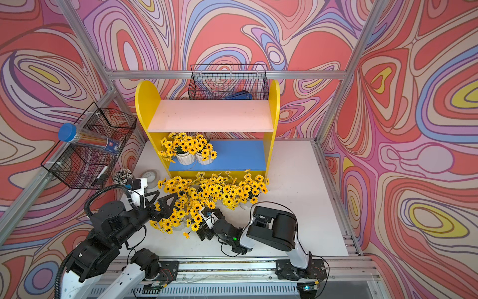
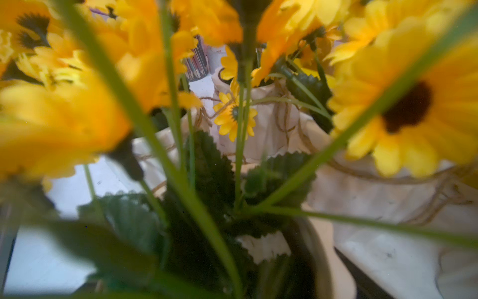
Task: Take the sunflower pots off the shelves
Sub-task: Place the sunflower pot at the center of the board.
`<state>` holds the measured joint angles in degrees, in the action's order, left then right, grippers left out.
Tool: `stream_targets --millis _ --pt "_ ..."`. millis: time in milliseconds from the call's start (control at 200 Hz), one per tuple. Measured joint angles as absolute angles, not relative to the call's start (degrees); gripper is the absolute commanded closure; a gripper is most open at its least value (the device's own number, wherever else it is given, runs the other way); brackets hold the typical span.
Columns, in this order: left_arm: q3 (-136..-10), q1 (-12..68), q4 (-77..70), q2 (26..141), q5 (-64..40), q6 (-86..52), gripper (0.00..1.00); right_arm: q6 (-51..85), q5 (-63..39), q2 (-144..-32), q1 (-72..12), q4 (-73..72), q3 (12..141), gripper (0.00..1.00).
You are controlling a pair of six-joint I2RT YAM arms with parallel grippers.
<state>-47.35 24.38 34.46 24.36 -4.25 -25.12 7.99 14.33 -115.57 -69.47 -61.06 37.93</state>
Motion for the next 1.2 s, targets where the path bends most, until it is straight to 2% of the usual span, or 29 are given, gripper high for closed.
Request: stream_targets --millis 340,671,946,1202 --pt "-46.7 24.4 33.6 24.4 -5.8 -25.8 0.0 4.9 17.7 -124.5 -69.8 -67.4 44.2 0.02" --pt "-44.6 24.4 33.3 22.5 -6.0 -25.7 0.0 5.3 19.0 -121.3 -70.3 -69.7 37.9 0.02" --pt "-44.6 24.4 33.3 22.5 -6.1 -25.1 0.0 5.2 19.4 -121.4 -70.5 -66.9 39.9 0.02" --pt "-44.8 24.4 33.2 23.2 -7.2 -24.2 0.0 3.9 21.2 -124.3 -71.1 -74.8 38.0 0.02"
